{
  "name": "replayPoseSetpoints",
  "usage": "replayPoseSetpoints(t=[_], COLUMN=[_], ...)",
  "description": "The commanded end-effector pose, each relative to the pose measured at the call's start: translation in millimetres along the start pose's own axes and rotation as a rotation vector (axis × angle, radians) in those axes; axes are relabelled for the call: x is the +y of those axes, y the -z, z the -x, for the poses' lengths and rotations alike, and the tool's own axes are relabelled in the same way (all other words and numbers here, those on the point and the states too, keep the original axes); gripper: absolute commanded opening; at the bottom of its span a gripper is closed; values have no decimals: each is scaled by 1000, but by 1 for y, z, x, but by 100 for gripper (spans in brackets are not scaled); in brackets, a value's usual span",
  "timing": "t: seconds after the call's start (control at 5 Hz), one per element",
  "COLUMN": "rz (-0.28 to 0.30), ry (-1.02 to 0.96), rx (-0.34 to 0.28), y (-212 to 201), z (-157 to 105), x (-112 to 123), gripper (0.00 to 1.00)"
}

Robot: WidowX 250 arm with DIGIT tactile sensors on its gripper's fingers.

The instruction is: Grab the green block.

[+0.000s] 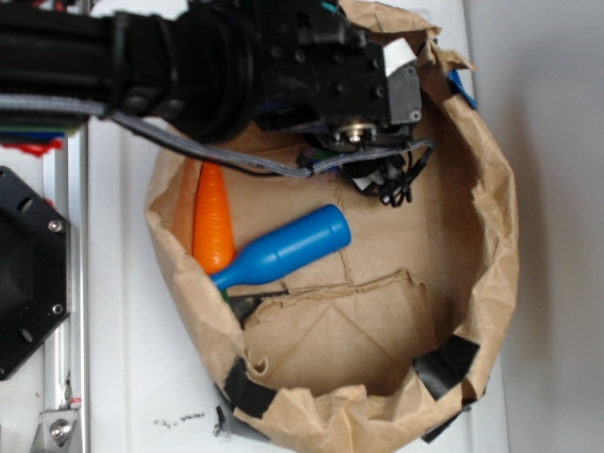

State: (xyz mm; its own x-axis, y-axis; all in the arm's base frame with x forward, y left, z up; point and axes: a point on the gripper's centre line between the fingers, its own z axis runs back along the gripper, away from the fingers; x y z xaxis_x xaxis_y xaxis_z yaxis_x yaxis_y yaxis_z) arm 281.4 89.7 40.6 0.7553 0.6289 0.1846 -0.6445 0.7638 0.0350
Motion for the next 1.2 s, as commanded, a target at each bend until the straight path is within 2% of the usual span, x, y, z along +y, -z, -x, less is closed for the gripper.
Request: replayPoseSetpoints(t=[0.0,0.2,0.4,0.6,0.8,1.0], rz=[148,219,160,206,162,147], ry=[194,343,478,610,583,554], rx=[-35,0,71,29,3,-12], y=[-82,-116,-132,-139,-134,-131], z=[7,27,41,47,42,41], x=[-3,-17,-27,-28,-28,-27], gripper=[0,0,0,0,0,0])
